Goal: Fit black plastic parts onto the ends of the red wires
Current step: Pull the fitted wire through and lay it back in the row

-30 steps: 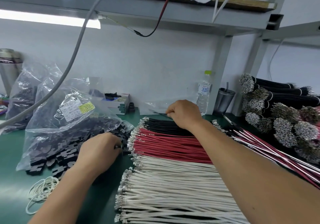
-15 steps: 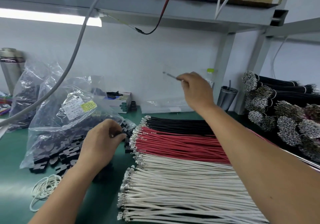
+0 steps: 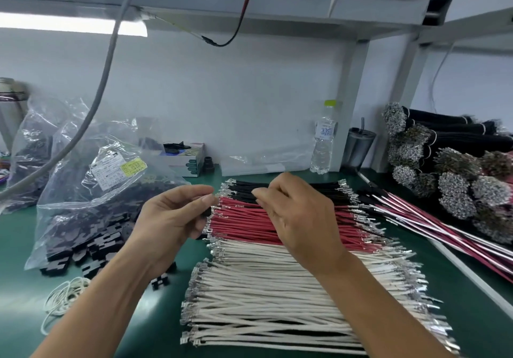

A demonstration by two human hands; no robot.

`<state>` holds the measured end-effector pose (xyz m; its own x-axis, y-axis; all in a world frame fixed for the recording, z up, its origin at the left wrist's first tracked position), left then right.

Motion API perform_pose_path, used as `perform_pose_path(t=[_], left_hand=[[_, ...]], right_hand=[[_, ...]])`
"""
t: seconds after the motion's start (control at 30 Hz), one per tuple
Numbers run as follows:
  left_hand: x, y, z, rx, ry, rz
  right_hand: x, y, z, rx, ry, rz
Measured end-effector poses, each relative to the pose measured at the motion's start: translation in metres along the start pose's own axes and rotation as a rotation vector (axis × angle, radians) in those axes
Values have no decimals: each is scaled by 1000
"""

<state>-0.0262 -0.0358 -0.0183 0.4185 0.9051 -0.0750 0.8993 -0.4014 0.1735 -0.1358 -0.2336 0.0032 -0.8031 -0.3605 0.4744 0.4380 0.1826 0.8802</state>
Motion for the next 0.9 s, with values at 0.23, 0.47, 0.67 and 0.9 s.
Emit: perform_pose_path(t=[0.23, 0.47, 0.67, 0.9], left_hand=[[-11, -5, 2, 20, -100, 122], [-19, -12, -3, -39, 125, 60], [-19, -13, -2, -25, 171, 1], [-22, -16, -3, -70, 176, 13]], right_hand=[[-6, -8, -5, -50, -48, 33], [-1, -4, -5, -136, 135, -70], [1, -3, 2, -181, 237, -3], [1, -3, 2, -189, 216, 80]])
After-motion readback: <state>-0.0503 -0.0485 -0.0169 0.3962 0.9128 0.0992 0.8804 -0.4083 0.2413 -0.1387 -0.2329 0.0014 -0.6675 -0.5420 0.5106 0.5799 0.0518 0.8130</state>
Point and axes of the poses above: each hand's wrist, its own y-axis towards the middle knuckle, its own x-axis out of the back of the hand, z = x × y, the point moved 2 cm from there along y, towards the middle knuckle, and after that the axes turned 13 degrees about y, right-handed, at the moved point
